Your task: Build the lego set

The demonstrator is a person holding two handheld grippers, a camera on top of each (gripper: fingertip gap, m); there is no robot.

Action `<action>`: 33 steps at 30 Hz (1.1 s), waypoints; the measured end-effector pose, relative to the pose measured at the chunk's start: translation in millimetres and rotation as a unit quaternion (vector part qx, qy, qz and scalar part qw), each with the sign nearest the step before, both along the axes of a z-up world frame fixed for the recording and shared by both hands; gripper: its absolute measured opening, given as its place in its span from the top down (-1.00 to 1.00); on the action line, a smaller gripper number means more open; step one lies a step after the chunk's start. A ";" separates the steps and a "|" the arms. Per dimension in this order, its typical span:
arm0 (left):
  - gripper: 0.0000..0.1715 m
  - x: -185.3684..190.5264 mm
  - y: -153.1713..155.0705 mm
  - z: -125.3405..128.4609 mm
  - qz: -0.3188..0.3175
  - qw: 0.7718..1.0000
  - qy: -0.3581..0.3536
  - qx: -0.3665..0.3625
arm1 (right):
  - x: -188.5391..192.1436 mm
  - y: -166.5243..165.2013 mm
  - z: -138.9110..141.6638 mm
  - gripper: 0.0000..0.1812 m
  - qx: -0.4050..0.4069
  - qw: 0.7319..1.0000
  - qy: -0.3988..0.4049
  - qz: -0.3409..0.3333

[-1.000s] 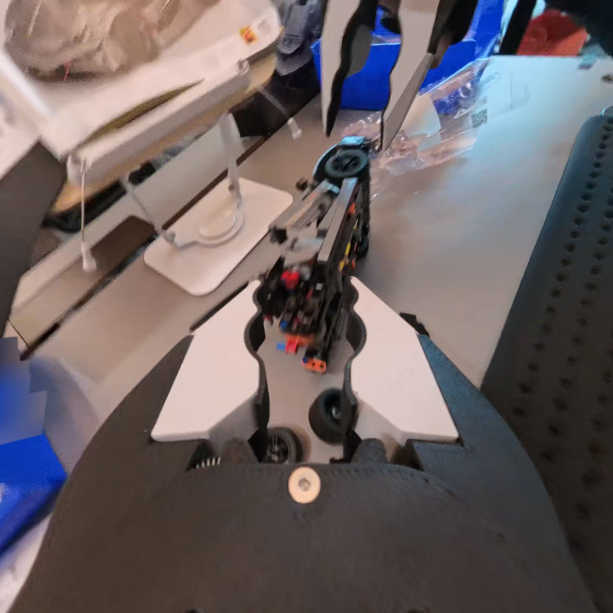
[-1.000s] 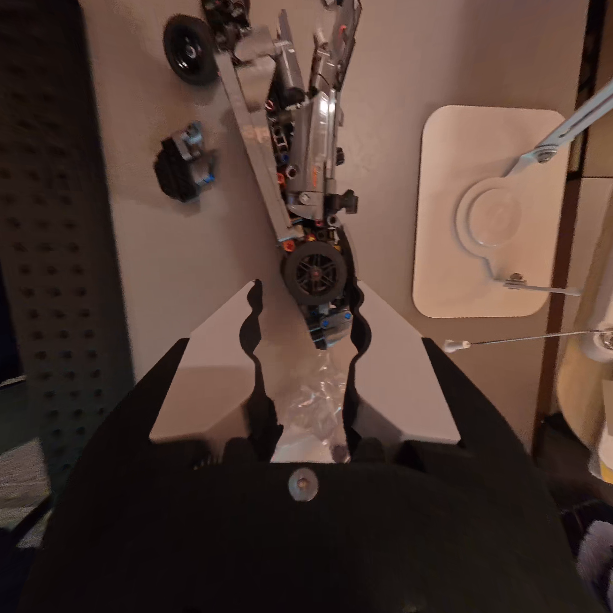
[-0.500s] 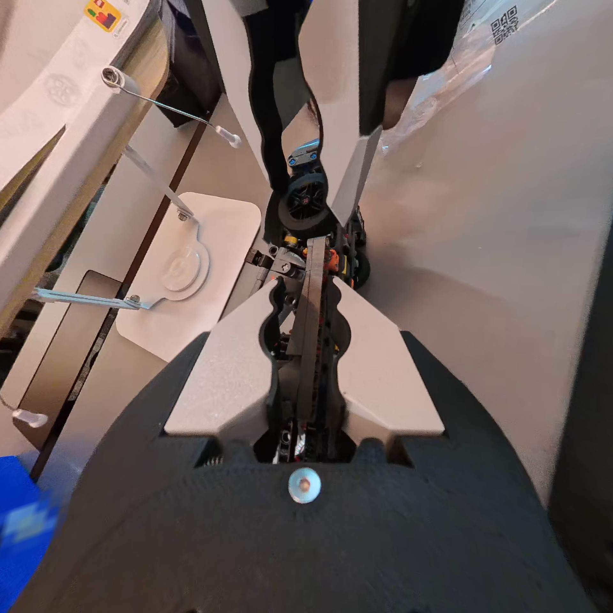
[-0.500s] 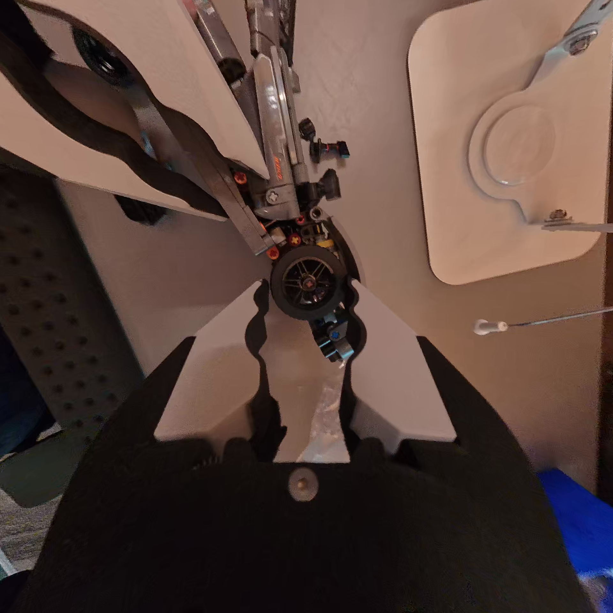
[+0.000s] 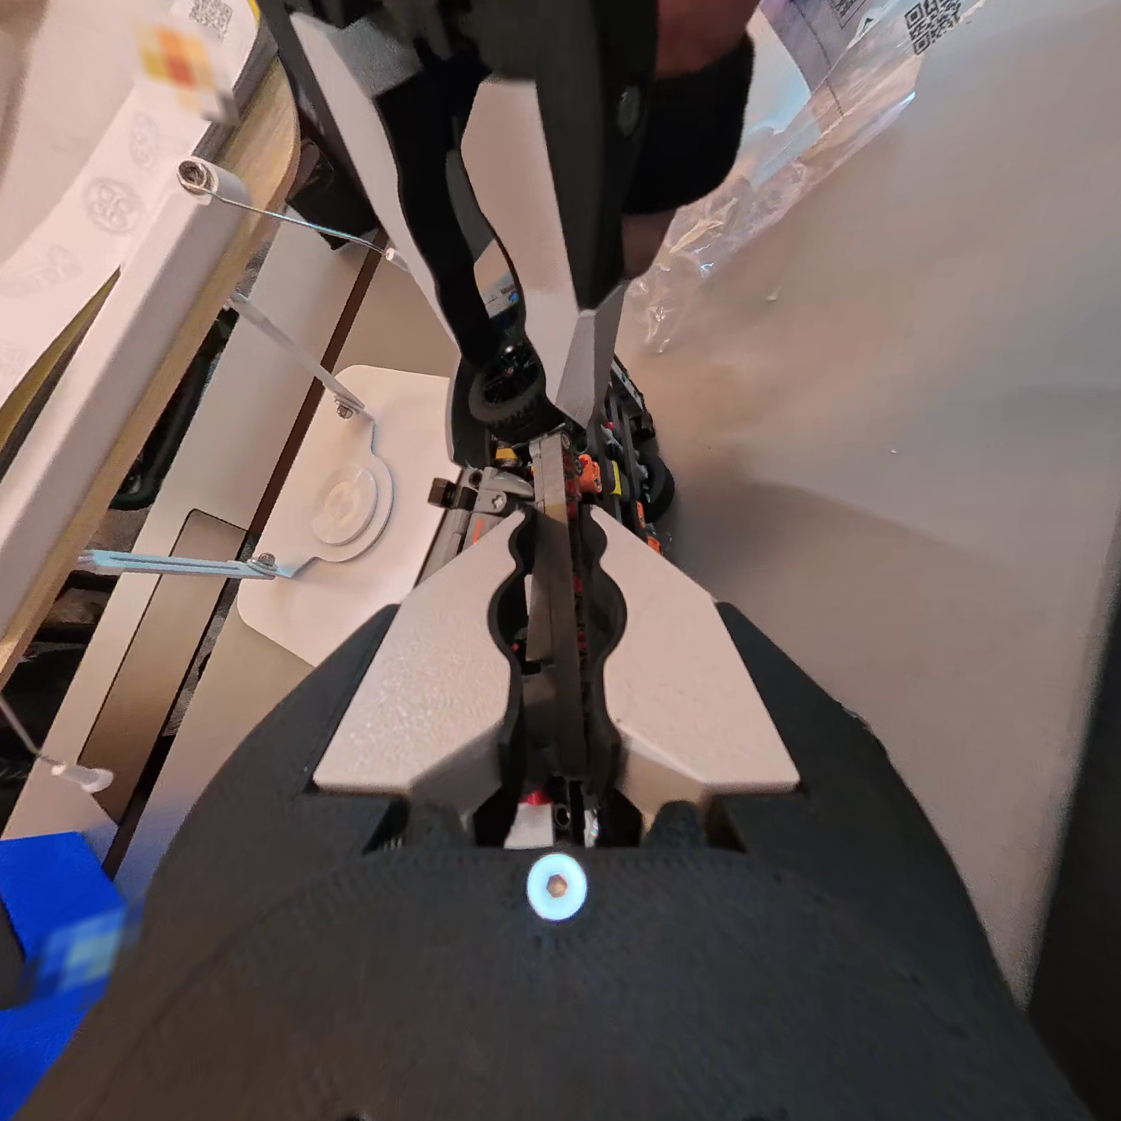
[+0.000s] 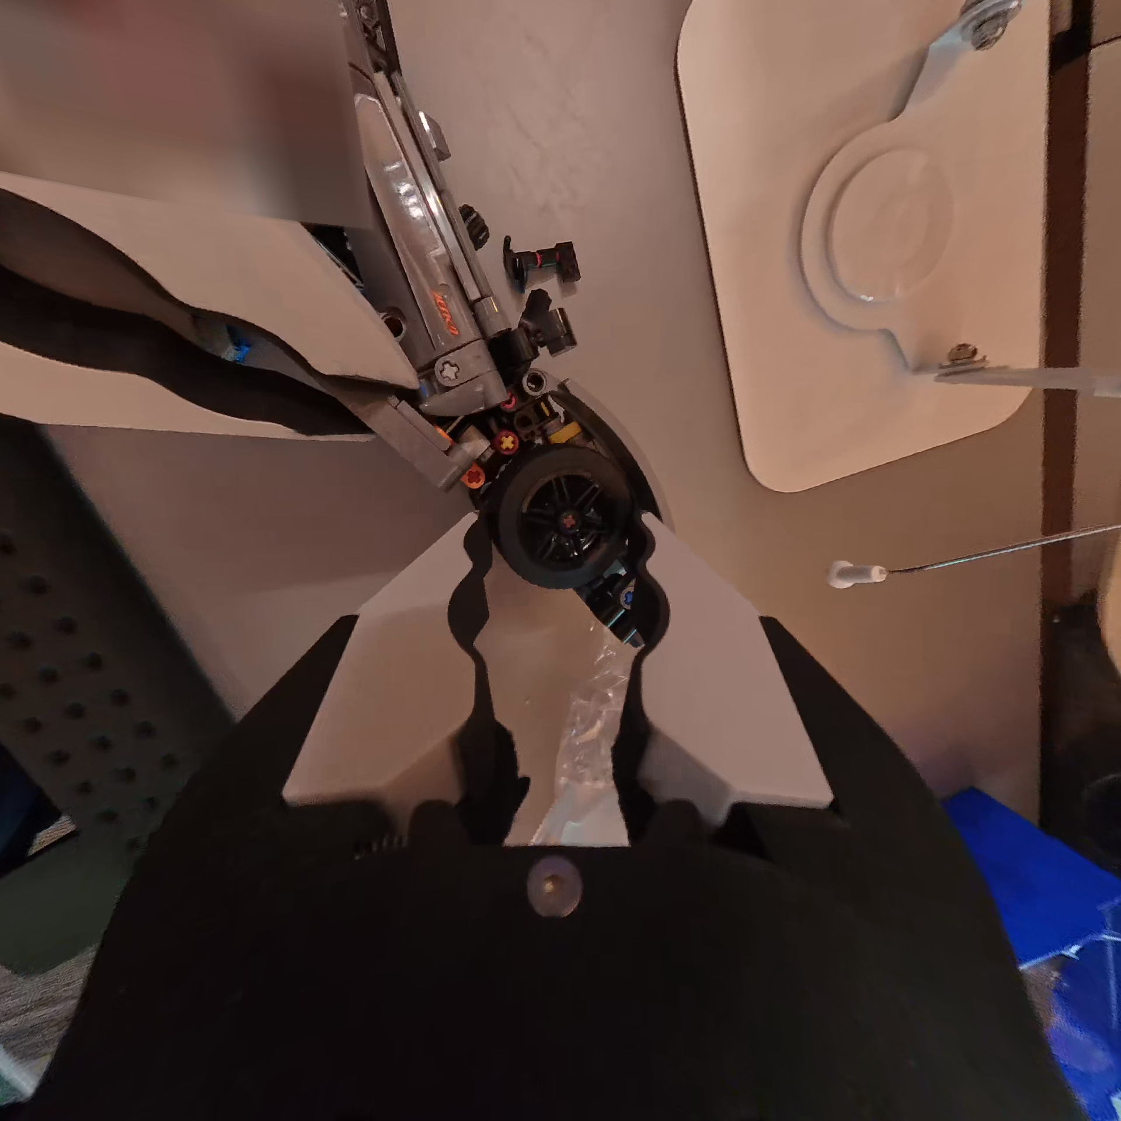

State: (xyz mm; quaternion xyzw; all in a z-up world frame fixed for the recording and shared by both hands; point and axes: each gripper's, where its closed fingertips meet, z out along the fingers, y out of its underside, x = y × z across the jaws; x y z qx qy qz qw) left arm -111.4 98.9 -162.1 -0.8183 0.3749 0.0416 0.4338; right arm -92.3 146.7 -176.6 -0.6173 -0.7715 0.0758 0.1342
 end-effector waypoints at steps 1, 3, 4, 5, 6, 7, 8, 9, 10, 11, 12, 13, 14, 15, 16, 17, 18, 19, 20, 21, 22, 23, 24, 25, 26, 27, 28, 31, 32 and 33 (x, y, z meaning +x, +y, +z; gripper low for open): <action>0.87 0.8 0.8 -1.1 -0.001 1.000 0.002 0.004 | 0.8 0.0 0.5 0.53 0.007 1.000 0.001 0.005; 0.86 5.7 2.4 -3.2 -0.006 1.000 -0.008 0.002 | 2.5 1.4 0.5 0.53 0.019 1.000 0.000 0.008; 0.87 5.7 2.6 -3.3 -0.005 1.000 -0.007 -0.001 | 2.8 1.1 0.9 0.54 0.022 1.000 0.002 0.010; 0.87 5.7 2.6 -3.3 -0.005 1.000 -0.005 0.000 | 3.1 1.0 1.3 0.54 0.025 1.000 0.004 0.011; 0.87 5.4 3.0 -3.2 -0.004 1.000 -0.005 0.005 | 3.2 0.6 2.1 0.54 0.031 0.999 0.006 0.015; 0.87 5.0 2.6 -3.2 -0.005 1.000 -0.005 0.007 | 3.3 0.0 3.1 0.54 0.035 0.999 0.008 0.022; 0.87 4.3 2.2 -3.1 -0.004 1.000 -0.005 0.007 | 4.0 -0.5 3.9 0.54 0.041 0.999 0.008 0.034; 0.87 4.4 2.0 -3.0 -0.006 1.000 -0.007 0.009 | 4.5 -0.4 6.5 0.54 0.053 0.997 0.008 0.051; 0.87 5.3 2.0 -3.2 -0.008 1.000 -0.008 0.011 | 1.3 -1.8 16.1 0.54 0.055 0.996 0.024 0.060; 0.87 5.5 2.9 -4.2 -0.005 1.000 -0.004 0.011 | -3.7 -5.1 33.7 0.54 0.044 0.996 0.053 0.061; 0.87 6.6 3.2 -4.5 -0.005 1.000 0.001 0.010 | -3.7 -4.2 50.8 0.55 0.045 0.995 0.064 0.062; 0.88 8.3 3.2 -4.6 -0.006 1.000 0.010 0.013 | 1.3 1.4 60.3 0.55 0.065 0.994 0.052 0.064; 0.87 9.9 2.9 -4.8 -0.006 1.000 0.016 0.016 | 6.2 5.6 63.6 0.54 0.079 0.994 0.036 0.066; 0.88 10.6 2.7 -4.9 -0.006 1.000 0.018 0.015 | 10.5 5.2 64.2 0.53 0.078 0.994 0.029 0.066; 0.87 10.3 2.8 -4.7 -0.005 1.000 0.014 0.014 | 17.8 -0.5 62.2 0.53 0.062 0.996 0.020 0.067; 0.87 9.0 3.2 -4.2 -0.003 1.000 0.005 0.014 | 28.0 -10.1 57.2 0.53 0.036 0.997 0.007 0.069; 0.87 6.7 3.7 -3.4 0.000 1.000 -0.003 0.014 | 38.4 -17.4 49.7 0.53 0.021 0.998 -0.007 0.065; 0.87 4.6 4.6 -2.9 0.002 1.000 -0.008 0.015 | 47.7 -21.3 39.9 0.52 0.021 0.998 -0.020 0.061; 0.87 2.7 5.6 -2.4 0.004 1.000 -0.014 0.016 | 54.7 -26.7 27.5 0.52 0.019 0.997 -0.030 0.063; 0.87 0.4 6.4 -1.8 0.008 1.000 -0.020 0.013 | 60.1 -33.9 13.0 0.52 0.009 0.997 -0.038 0.065; 0.87 -1.7 7.1 -1.2 0.010 1.000 -0.024 0.012 | 62.8 -40.1 -2.2 0.52 -0.003 0.997 -0.041 0.064; 0.87 -2.9 7.7 -0.7 0.010 0.999 -0.033 0.011 | 64.8 -44.7 -18.6 0.52 -0.013 0.997 -0.047 0.063; 0.87 -4.4 8.2 -0.3 0.011 0.999 -0.041 0.011 | 67.5 -46.7 -34.1 0.52 -0.016 0.996 -0.056 0.062; 0.87 -7.0 8.6 0.3 0.014 0.999 -0.044 0.011 | 68.2 -47.0 -45.7 0.51 -0.016 0.997 -0.058 0.057; 0.87 -9.5 9.3 0.7 0.017 0.999 -0.049 0.012 | 67.1 -48.9 -53.7 0.47 -0.023 0.997 -0.050 0.050; 0.87 -12.1 10.1 1.1 0.021 0.998 -0.056 0.012 | 65.5 -51.0 -58.4 0.44 -0.032 0.998 -0.041 0.042; 0.87 -15.1 10.7 1.5 0.025 0.998 -0.063 0.012 | 62.4 -49.9 -59.2 0.42 -0.038 0.998 -0.025 0.030; 0.86 -30.1 14.7 1.8 0.040 0.994 -0.098 0.005 | 45.0 -37.6 -47.1 0.35 -0.068 0.996 0.060 -0.025; 0.85 -36.4 16.4 1.6 0.047 0.992 -0.118 -0.002 | 39.7 -28.9 -45.4 0.28 -0.064 0.993 0.083 -0.048; 0.85 -41.5 17.4 1.4 0.048 0.990 -0.136 -0.009 | 33.5 -20.7 -45.3 0.30 -0.059 0.990 0.108 -0.063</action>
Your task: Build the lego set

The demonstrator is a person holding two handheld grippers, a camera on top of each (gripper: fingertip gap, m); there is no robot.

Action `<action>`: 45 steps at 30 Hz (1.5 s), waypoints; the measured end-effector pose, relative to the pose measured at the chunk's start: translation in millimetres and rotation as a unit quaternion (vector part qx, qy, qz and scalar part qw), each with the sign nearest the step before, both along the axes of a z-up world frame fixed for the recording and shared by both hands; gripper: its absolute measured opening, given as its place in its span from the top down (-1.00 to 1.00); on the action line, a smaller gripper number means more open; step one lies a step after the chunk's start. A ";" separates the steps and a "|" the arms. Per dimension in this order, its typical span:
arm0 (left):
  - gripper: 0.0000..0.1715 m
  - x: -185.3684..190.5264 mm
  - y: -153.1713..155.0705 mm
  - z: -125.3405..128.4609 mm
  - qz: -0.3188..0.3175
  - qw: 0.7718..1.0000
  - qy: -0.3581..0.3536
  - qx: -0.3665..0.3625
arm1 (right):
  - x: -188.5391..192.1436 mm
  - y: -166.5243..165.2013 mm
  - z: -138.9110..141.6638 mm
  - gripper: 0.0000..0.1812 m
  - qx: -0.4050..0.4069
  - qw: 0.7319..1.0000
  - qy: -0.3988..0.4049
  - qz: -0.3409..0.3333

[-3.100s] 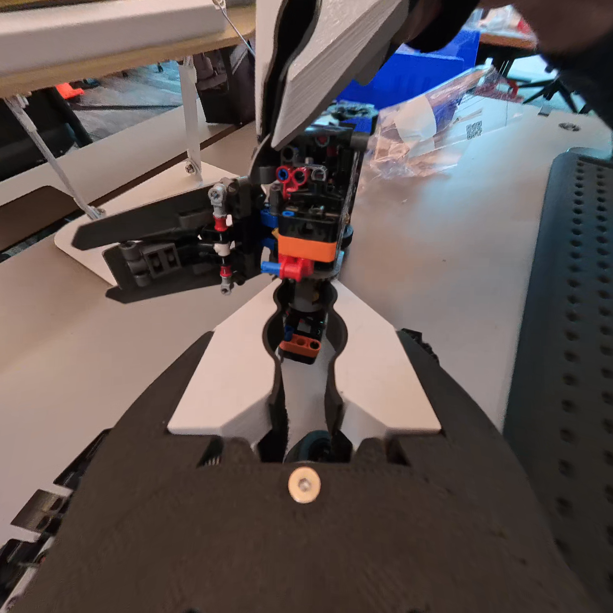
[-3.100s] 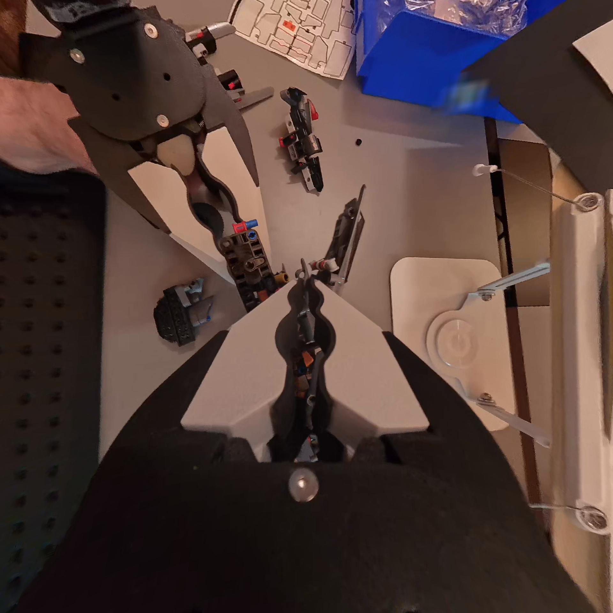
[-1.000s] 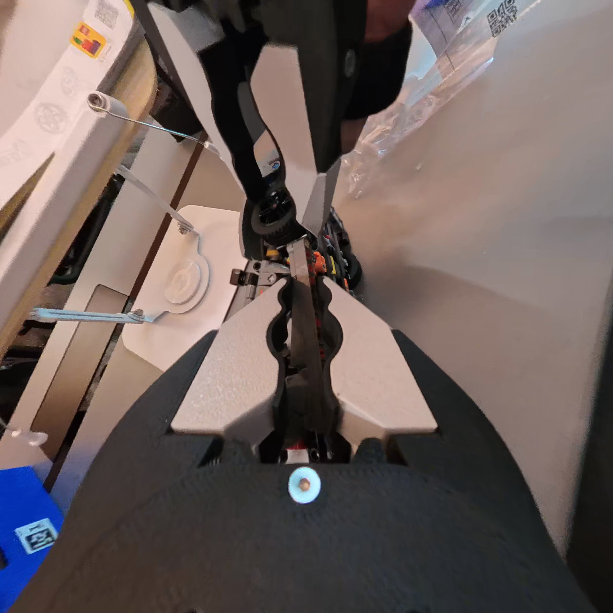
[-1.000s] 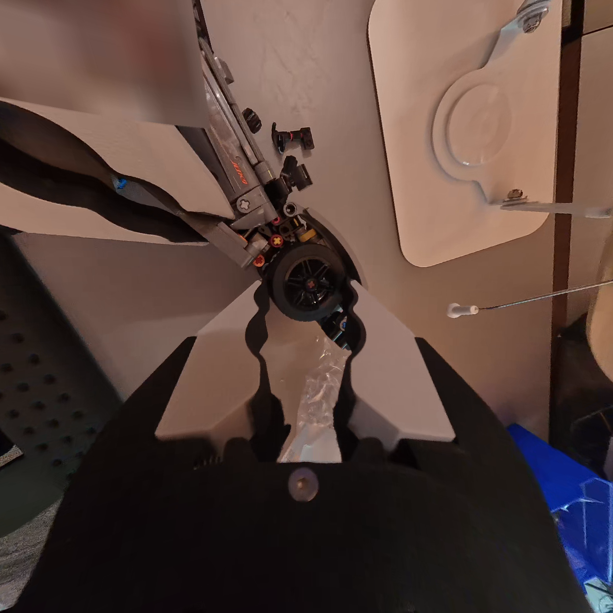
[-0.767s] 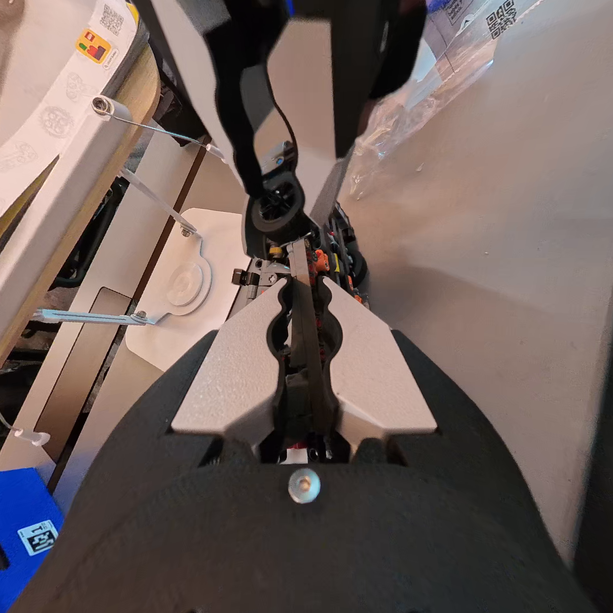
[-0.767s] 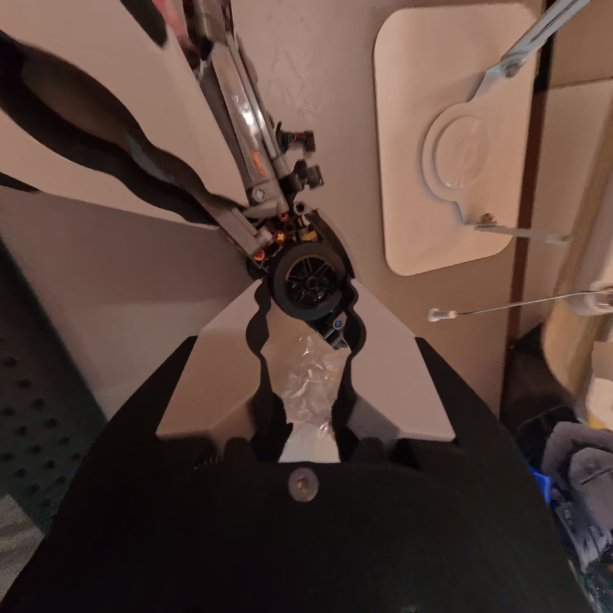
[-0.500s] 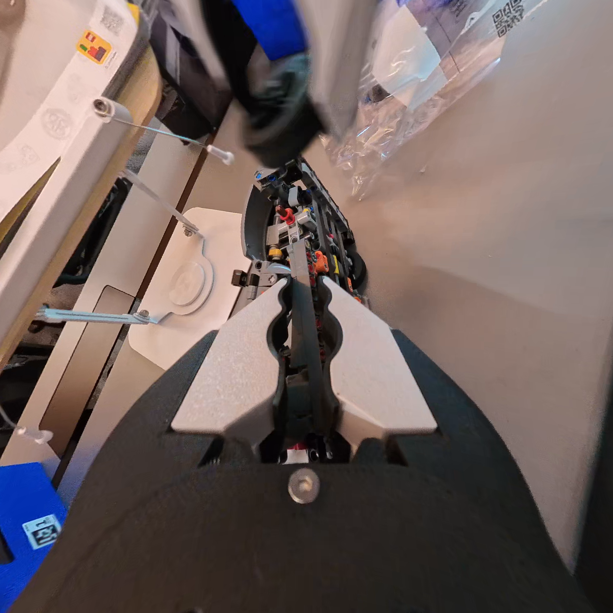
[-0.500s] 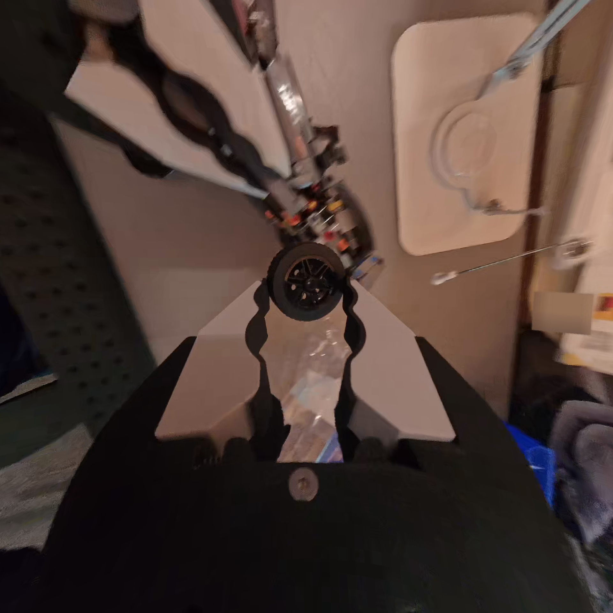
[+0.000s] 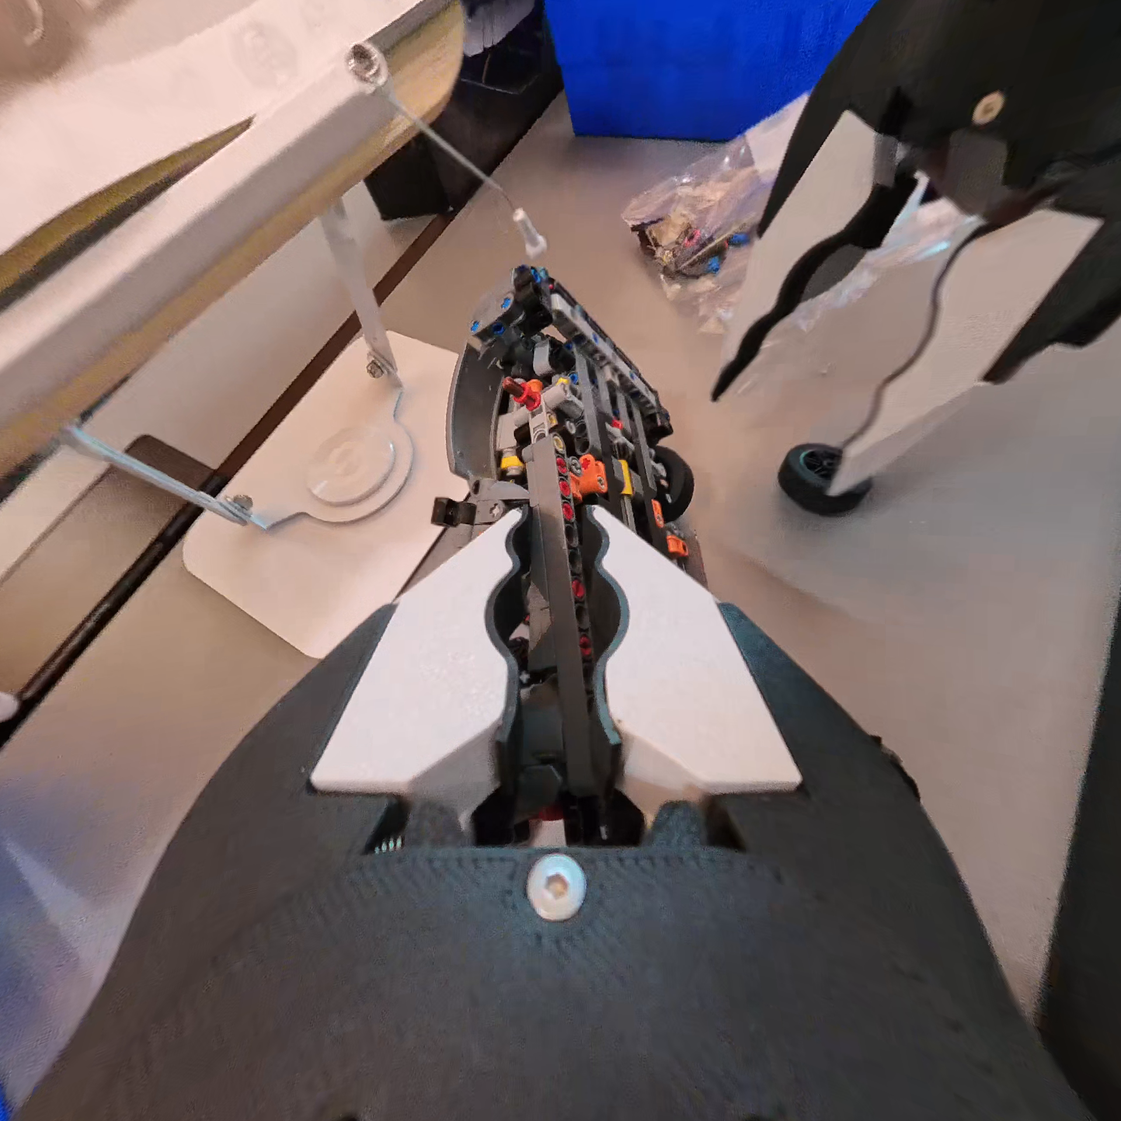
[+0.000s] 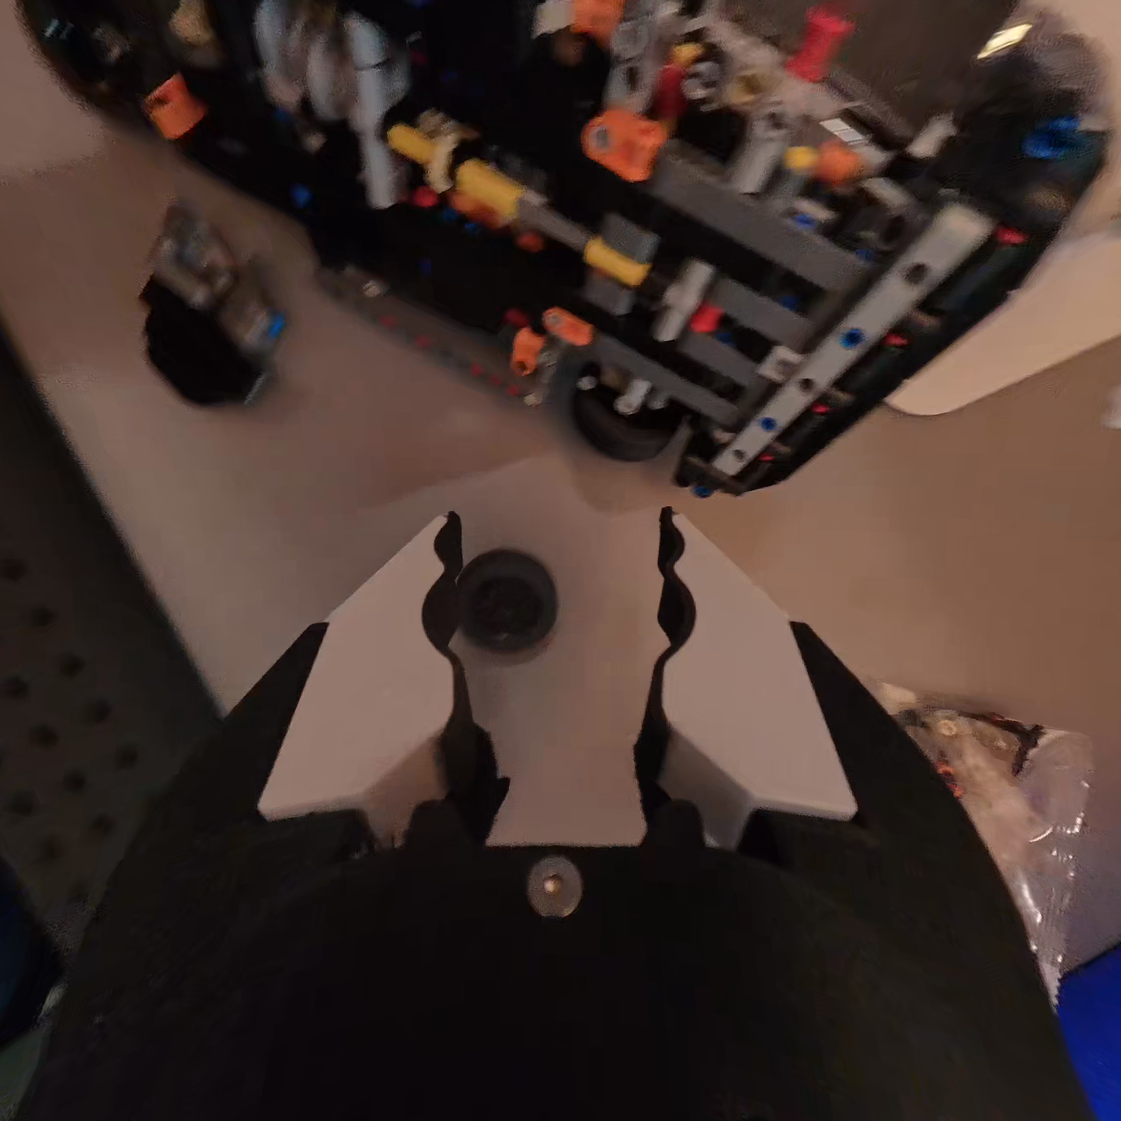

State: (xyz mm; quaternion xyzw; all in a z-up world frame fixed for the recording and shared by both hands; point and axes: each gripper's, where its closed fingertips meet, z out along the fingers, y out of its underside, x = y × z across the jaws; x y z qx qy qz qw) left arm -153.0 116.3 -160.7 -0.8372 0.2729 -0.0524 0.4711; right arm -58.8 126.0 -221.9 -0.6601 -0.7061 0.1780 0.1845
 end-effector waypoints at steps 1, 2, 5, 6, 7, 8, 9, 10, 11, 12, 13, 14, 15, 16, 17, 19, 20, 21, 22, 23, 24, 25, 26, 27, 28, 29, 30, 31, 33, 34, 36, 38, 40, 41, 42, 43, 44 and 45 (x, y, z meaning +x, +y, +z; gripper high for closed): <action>0.85 -3.6 1.1 -0.2 -0.002 1.000 -0.018 -0.004 | -7.7 4.1 -0.3 0.32 -0.005 1.000 0.025 -0.008; 0.86 -6.5 2.4 -0.3 -0.003 0.999 -0.034 -0.008 | -16.3 6.7 0.7 0.33 -0.011 0.998 0.054 -0.015; 0.87 -15.3 6.7 -2.0 0.004 0.997 -0.069 -0.025 | -31.3 10.5 -8.9 0.45 0.000 0.997 0.073 -0.013; 0.87 -19.6 8.4 -3.2 0.007 0.997 -0.076 -0.032 | -34.7 12.2 -11.6 0.45 0.029 0.997 0.074 0.000; 0.87 -23.1 10.6 -4.8 0.009 0.996 -0.079 -0.037 | -36.8 13.9 -14.1 0.46 0.067 0.995 0.072 0.019; 0.86 -27.4 12.6 -6.2 0.012 0.995 -0.085 -0.042 | -37.9 17.1 -16.1 0.47 0.107 0.991 0.068 0.034; 0.86 -32.8 15.0 -8.2 0.019 0.994 -0.091 -0.049 | -40.5 18.4 -16.0 0.45 0.141 0.986 0.072 0.052; 0.87 -40.0 17.6 -13.1 0.028 0.995 -0.083 -0.056 | -45.0 17.6 -12.8 0.46 0.169 0.979 0.089 0.071; 0.86 -46.4 20.0 -18.2 0.033 0.995 -0.073 -0.060 | -49.1 16.7 -9.9 0.51 0.191 0.972 0.106 0.088; 0.85 -50.0 21.3 -20.5 0.033 0.994 -0.081 -0.064 | -51.6 17.4 -11.1 0.55 0.205 0.968 0.106 0.098; 0.86 -51.4 21.9 -21.3 0.028 0.993 -0.097 -0.065 | -53.4 19.6 -14.3 0.56 0.211 0.967 0.097 0.103; 0.86 -55.1 22.7 -23.5 0.031 0.992 -0.104 -0.067 | -55.9 22.1 -16.7 0.59 0.219 0.965 0.090 0.108; 0.86 -59.1 23.6 -26.3 0.037 0.992 -0.103 -0.069 | -58.2 24.0 -19.0 0.64 0.227 0.963 0.083 0.116; 0.86 -61.7 24.5 -27.9 0.042 0.992 -0.101 -0.070 | -59.4 26.2 -21.6 0.68 0.232 0.962 0.071 0.124; 0.86 -62.8 24.4 -27.8 0.042 0.992 -0.098 -0.068 | -60.2 28.2 -23.0 0.75 0.231 0.962 0.061 0.133; 0.87 -66.4 27.9 -27.8 0.048 0.995 -0.068 -0.055 | -60.7 27.4 -24.9 0.77 0.206 0.965 0.043 0.159; 0.89 -66.4 27.6 -25.8 0.047 0.997 -0.044 -0.042 | -59.7 27.6 -26.1 0.78 0.193 0.965 0.030 0.173; 0.93 -66.5 27.4 -23.1 0.049 0.998 -0.015 -0.029 | -58.5 26.7 -26.9 0.80 0.180 0.965 0.017 0.188; 0.93 -65.7 26.9 -21.8 0.050 0.998 0.013 -0.024 | -57.5 25.4 -28.0 0.81 0.168 0.964 0.004 0.205; 0.99 -61.3 25.3 -22.0 0.040 0.998 0.036 -0.024 | -56.7 24.0 -29.0 0.82 0.154 0.963 -0.007 0.220; 0.95 -54.7 25.6 -19.5 0.030 0.998 0.047 -0.013 | -55.6 23.1 -29.8 0.82 0.140 0.963 -0.018 0.231; 0.99 -45.9 24.4 -19.2 0.010 0.998 0.058 -0.008 | -54.2 23.3 -30.0 0.83 0.128 0.962 -0.029 0.238; 0.98 -40.6 22.3 -23.2 0.000 0.997 0.074 -0.019 | -52.6 23.7 -30.2 0.83 0.113 0.963 -0.041 0.241; 1.00 -33.9 18.7 -25.0 -0.013 0.996 0.089 -0.023 | -51.0 23.2 -30.1 0.84 0.096 0.964 -0.053 0.244; 1.00 -34.2 18.4 -29.0 -0.009 0.993 0.117 -0.030 | -49.2 21.4 -30.2 0.84 0.083 0.963 -0.065 0.248; 1.00 -39.3 16.3 -39.3 0.000 0.985 0.160 -0.061 | -47.4 18.5 -31.0 0.85 0.071 0.961 -0.079 0.253; 1.00 -44.1 16.4 -44.0 0.012 0.977 0.199 -0.073 | -46.6 15.6 -32.0 0.86 0.070 0.958 -0.090 0.262; 1.00 -40.1 17.0 -41.7 0.007 0.975 0.213 -0.065 | -47.4 14.0 -32.8 0.86 0.079 0.954 -0.095 0.271; 1.00 -24.4 15.6 -37.6 -0.013 0.977 0.205 -0.063 | -50.2 10.5 -34.6 0.87 0.075 0.955 -0.099 0.269; 1.00 -16.9 15.6 -39.4 -0.023 0.976 0.205 -0.066 | -51.9 6.7 -37.5 0.87 0.068 0.954 -0.097 0.274; 1.00 -10.5 17.7 -50.6 -0.034 0.972 0.220 -0.080 | -50.4 6.9 -40.1 0.85 0.083 0.950 -0.100 0.285; 1.00 -7.0 19.2 -56.8 -0.043 0.975 0.200 -0.086 | -48.9 4.1 -36.8 0.86 0.073 0.949 -0.080 0.296; 1.00 -8.1 19.9 -60.3 -0.042 0.977 0.189 -0.093 | -44.6 2.4 -33.1 0.87 0.057 0.949 -0.068 0.302; 1.00 -7.9 20.4 -60.7 -0.041 0.977 0.185 -0.094 | -43.0 1.7 -31.3 0.87 0.054 0.947 -0.060 0.309; 1.00 -7.2 20.3 -60.9 -0.042 0.979 0.176 -0.095 | -41.7 -1.8 -31.1 0.87 0.046 0.945 -0.052 0.319; 1.00 -6.7 20.5 -60.2 -0.042 0.982 0.162 -0.090 | -40.9 -6.1 -31.5 0.87 0.042 0.943 -0.045 0.328; 1.00 -7.1 18.7 -61.0 -0.043 0.983 0.148 -0.096 | -40.0 -8.9 -30.1 0.87 0.054 0.938 -0.038 0.339; 1.00 -7.2 18.1 -60.3 -0.045 0.985 0.141 -0.093 | -37.4 -20.3 -28.3 0.87 0.051 0.931 -0.029 0.361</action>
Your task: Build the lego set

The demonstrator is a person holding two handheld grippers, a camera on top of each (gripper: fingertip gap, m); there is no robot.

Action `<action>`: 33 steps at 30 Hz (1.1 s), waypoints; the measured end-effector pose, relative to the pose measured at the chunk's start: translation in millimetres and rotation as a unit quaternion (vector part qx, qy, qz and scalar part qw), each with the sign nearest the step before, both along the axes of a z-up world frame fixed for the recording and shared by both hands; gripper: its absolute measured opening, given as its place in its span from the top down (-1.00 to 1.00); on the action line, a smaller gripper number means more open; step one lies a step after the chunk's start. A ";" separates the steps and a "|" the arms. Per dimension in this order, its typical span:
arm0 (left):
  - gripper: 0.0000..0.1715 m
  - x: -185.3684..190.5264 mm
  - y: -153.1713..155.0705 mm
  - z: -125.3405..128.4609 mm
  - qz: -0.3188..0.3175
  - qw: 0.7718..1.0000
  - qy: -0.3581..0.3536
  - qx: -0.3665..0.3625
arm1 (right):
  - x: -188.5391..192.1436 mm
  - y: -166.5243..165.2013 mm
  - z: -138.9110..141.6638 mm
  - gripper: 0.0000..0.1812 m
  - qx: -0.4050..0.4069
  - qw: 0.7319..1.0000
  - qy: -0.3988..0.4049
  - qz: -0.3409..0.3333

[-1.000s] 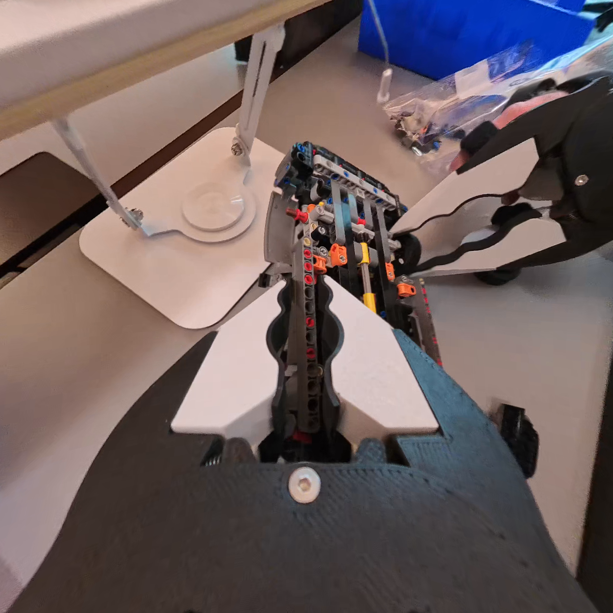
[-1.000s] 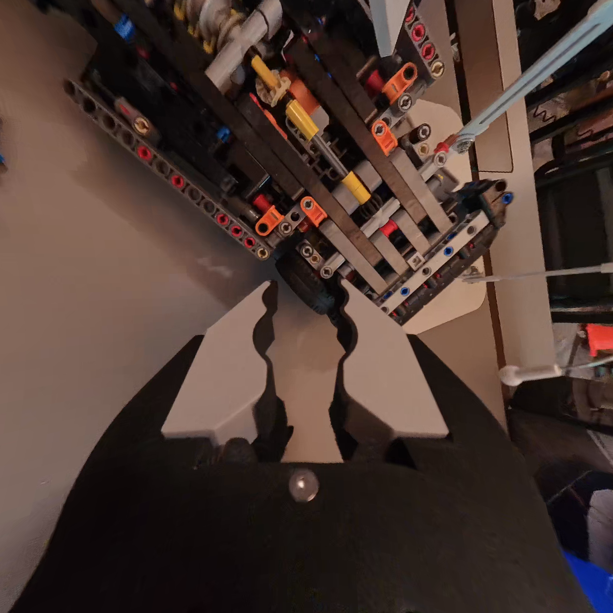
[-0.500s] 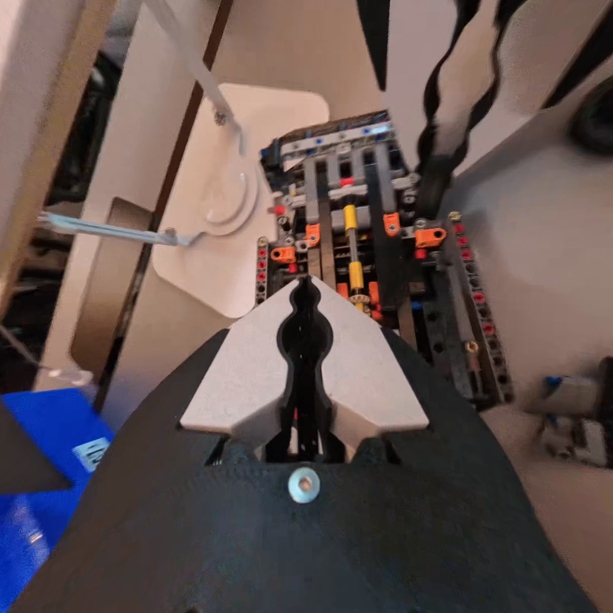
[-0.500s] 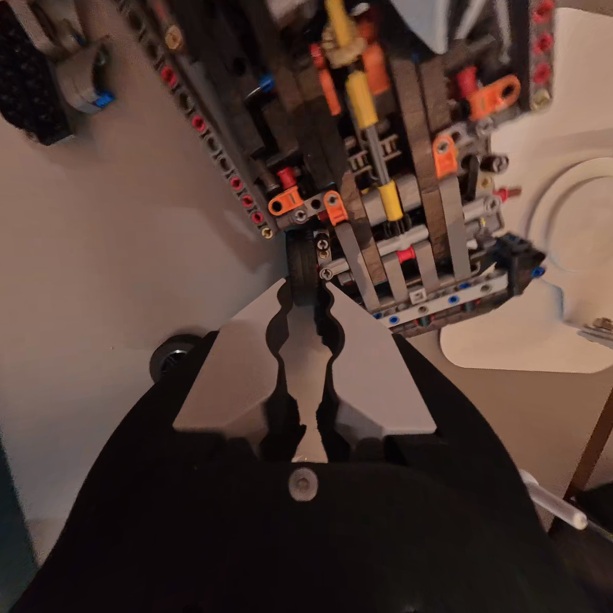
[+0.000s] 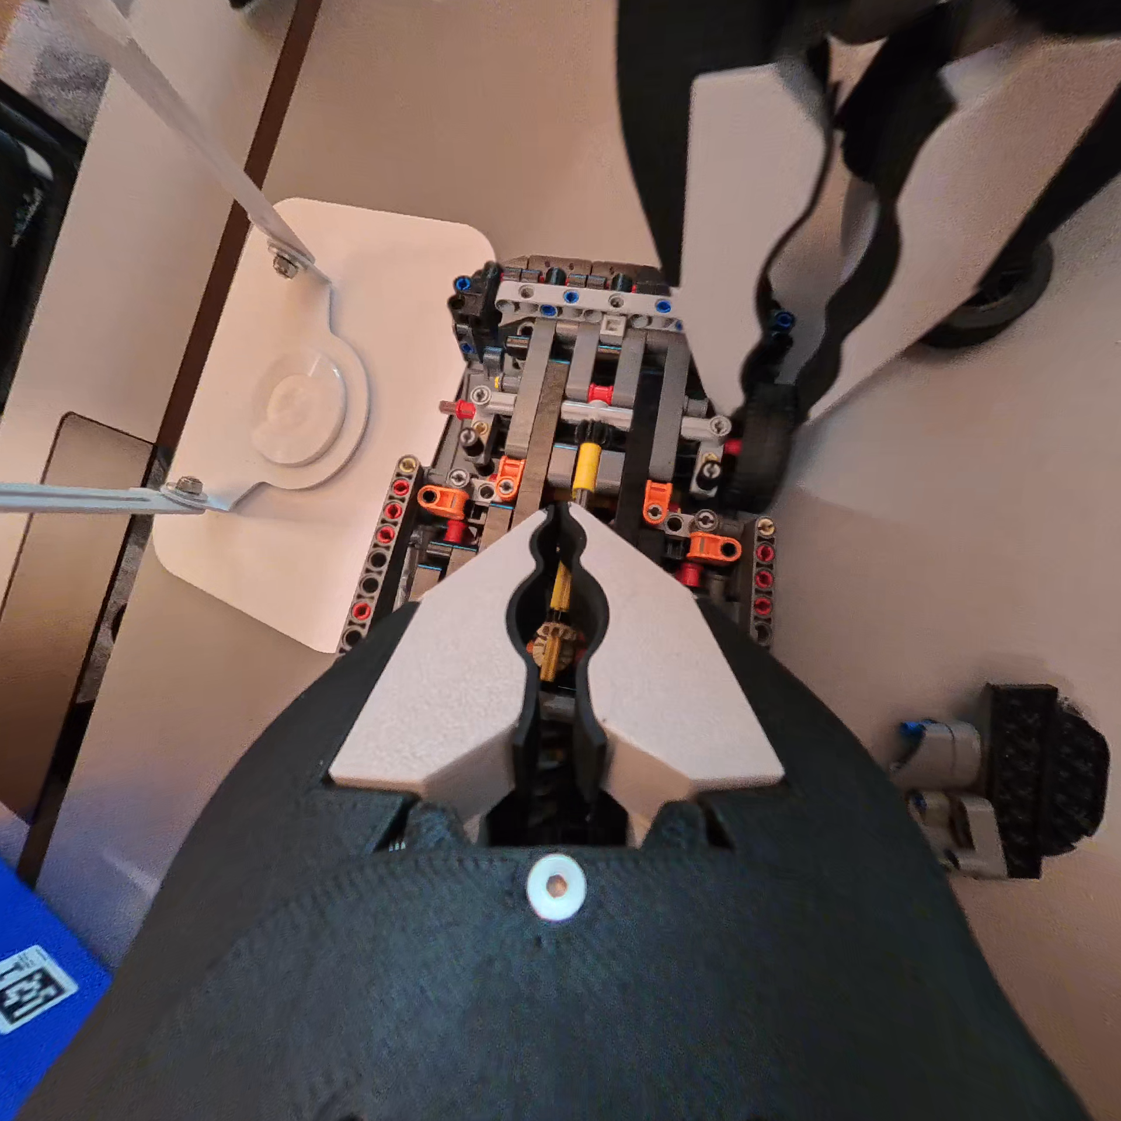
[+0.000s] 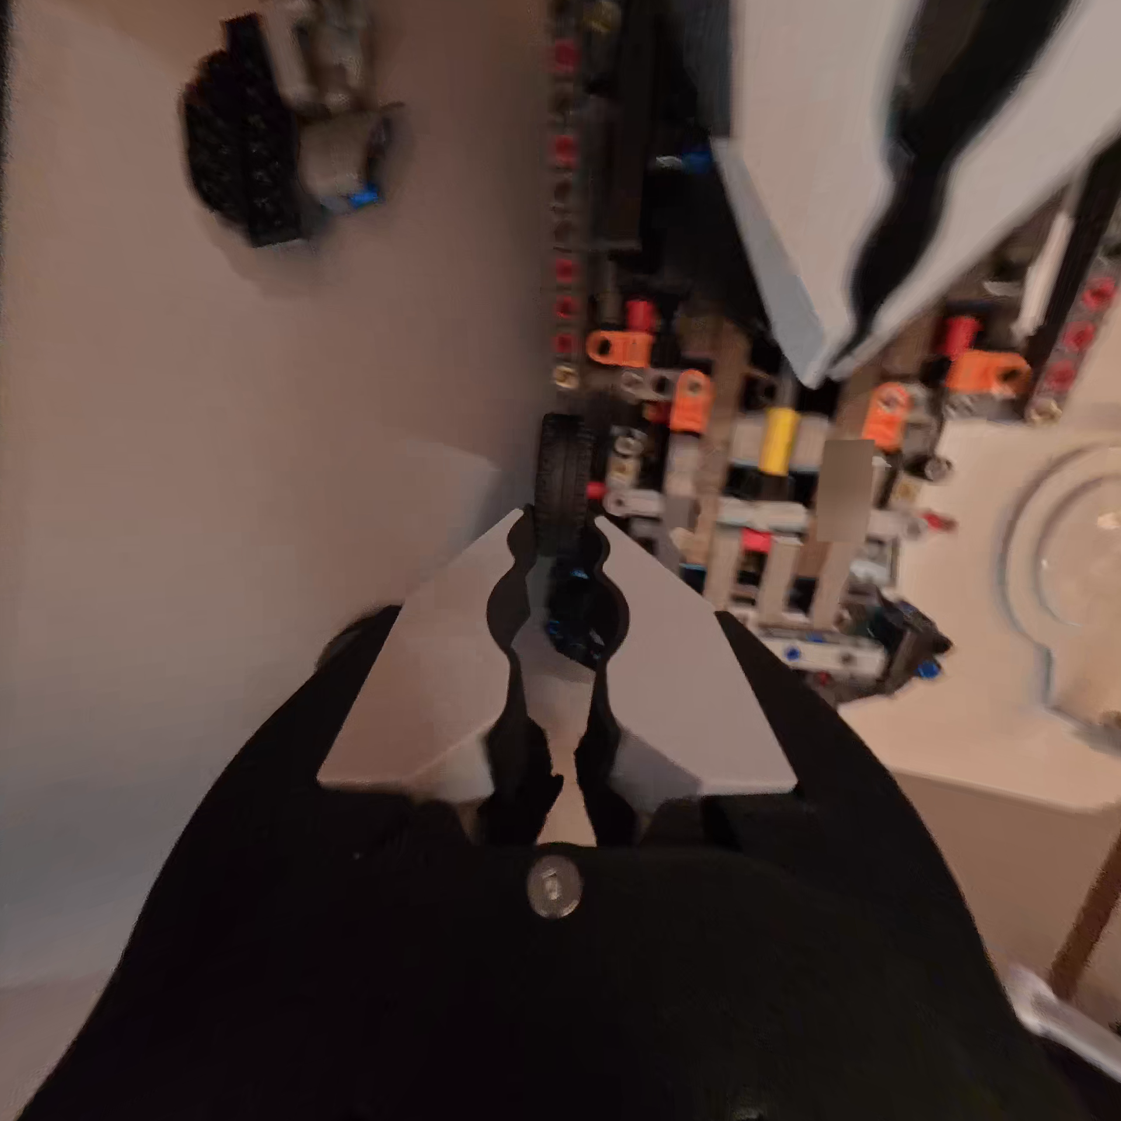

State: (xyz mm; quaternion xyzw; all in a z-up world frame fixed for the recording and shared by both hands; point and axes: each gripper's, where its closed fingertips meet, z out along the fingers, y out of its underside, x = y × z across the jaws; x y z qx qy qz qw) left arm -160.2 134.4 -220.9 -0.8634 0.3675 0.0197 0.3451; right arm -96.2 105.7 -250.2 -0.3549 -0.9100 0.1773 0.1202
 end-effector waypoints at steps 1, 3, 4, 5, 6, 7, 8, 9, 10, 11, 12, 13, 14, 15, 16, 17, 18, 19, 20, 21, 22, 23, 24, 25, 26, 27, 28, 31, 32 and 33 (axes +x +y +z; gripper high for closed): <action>1.00 -1.1 0.3 0.0 0.000 1.000 0.002 0.006 | 5.0 -16.6 2.9 0.87 -0.021 0.999 0.000 0.026; 1.00 -6.8 4.4 0.3 0.016 1.000 0.001 0.015 | 10.0 -12.5 -2.1 0.87 0.028 0.999 -0.007 0.022; 1.00 -6.9 5.0 0.8 0.013 1.000 -0.005 0.021 | 12.2 -11.3 -3.5 0.86 0.020 1.000 -0.015 0.006; 1.00 -5.9 5.2 1.2 0.010 1.000 -0.016 0.022 | 13.7 -12.3 -3.5 0.86 0.003 1.000 -0.019 -0.009; 1.00 -6.1 5.1 1.4 0.012 0.999 -0.026 0.020 | 16.0 -11.7 -4.5 0.86 -0.005 1.000 -0.021 -0.021; 1.00 -6.9 5.2 1.7 0.013 0.999 -0.029 0.023 | 18.0 -9.2 -5.2 0.85 -0.001 0.999 -0.021 -0.034; 1.00 -7.5 5.8 2.1 0.015 0.999 -0.028 0.028 | 18.2 -6.4 -3.3 0.73 0.009 0.999 -0.014 -0.046; 1.00 -7.7 6.0 2.7 0.018 0.999 -0.034 0.030 | 17.2 -6.9 2.1 0.51 0.013 0.998 0.000 -0.055; 1.00 -8.6 6.5 5.2 0.022 0.998 -0.048 0.035 | 15.4 -12.5 9.6 0.47 0.008 0.998 0.018 -0.054; 1.00 -10.0 7.9 10.6 0.025 0.996 -0.064 0.048 | 11.0 -18.4 18.1 0.48 0.001 0.998 0.044 -0.051; 1.00 -10.3 8.2 17.4 0.025 0.995 -0.082 0.058 | 4.1 -21.7 25.8 0.51 0.004 0.996 0.073 -0.053; 1.00 -12.1 8.1 25.4 0.029 0.993 -0.097 0.068 | -6.1 -23.3 33.8 0.61 0.014 0.992 0.110 -0.055; 1.00 -15.3 6.9 31.7 0.033 0.991 -0.101 0.076 | -16.7 -27.4 40.9 0.67 0.015 0.988 0.145 -0.054; 1.00 -18.9 4.9 34.9 0.035 0.991 -0.096 0.080 | -24.7 -31.3 41.5 0.67 0.012 0.986 0.156 -0.055; 1.00 -23.2 2.1 34.5 0.039 0.993 -0.086 0.077 | -32.2 -28.9 36.9 0.63 0.028 0.986 0.153 -0.063; 1.00 -27.6 -1.4 30.6 0.043 0.994 -0.071 0.066 | -39.8 -24.2 31.2 0.62 0.054 0.984 0.153 -0.068; 1.00 -30.7 -3.9 26.5 0.045 0.996 -0.059 0.058 | -46.5 -24.5 26.1 0.62 0.064 0.984 0.155 -0.063; 1.00 -32.3 -4.6 23.2 0.045 0.996 -0.052 0.055 | -52.6 -26.2 22.5 0.63 0.063 0.984 0.155 -0.062; 1.00 -30.4 -5.9 18.4 0.040 0.997 -0.056 0.045 | -57.9 -24.4 20.2 0.63 0.069 0.983 0.153 -0.069; 1.00 -29.0 -6.6 12.6 0.037 0.997 -0.056 0.034 | -62.8 -21.5 19.9 0.64 0.075 0.982 0.155 -0.077; 1.00 -31.2 -6.3 6.2 0.041 0.998 -0.045 0.025 | -66.1 -19.6 20.1 0.69 0.075 0.982 0.155 -0.080; 1.00 -31.5 -5.6 3.0 0.040 0.998 -0.041 0.022 | -66.9 -16.6 18.4 0.72 0.070 0.983 0.146 -0.086; 1.00 -28.5 -6.3 2.8 0.036 0.998 -0.054 0.015 | -67.4 -13.1 16.3 0.74 0.067 0.984 0.134 -0.095; 1.00 -28.4 -5.7 2.9 0.039 0.997 -0.062 0.014 | -70.2 -12.6 16.0 0.75 0.063 0.984 0.134 -0.098; 1.00 -28.1 -4.7 2.9 0.039 0.997 -0.067 0.015 | -73.3 -13.6 15.5 0.74 0.060 0.984 0.137 -0.096; 1.00 -27.2 -4.2 2.4 0.038 0.996 -0.077 0.013 | -75.6 -11.7 13.6 0.73 0.066 0.984 0.136 -0.099; 1.00 -27.3 -3.3 2.1 0.041 0.995 -0.087 0.012 | -77.3 -8.4 11.3 0.74 0.077 0.983 0.133 -0.103; 1.00 -30.0 -3.2 1.9 0.043 0.994 -0.098 0.015 | -80.7 -8.9 10.3 0.79 0.064 0.984 0.134 -0.101; 1.00 -31.0 -3.4 1.9 0.044 0.994 -0.098 0.016 | -79.6 -11.0 10.4 0.80 0.063 0.985 0.129 -0.094; 1.00 -30.8 -2.9 2.3 0.044 0.994 -0.098 0.019 | -77.8 -14.0 9.7 0.93 0.072 0.986 0.126 -0.084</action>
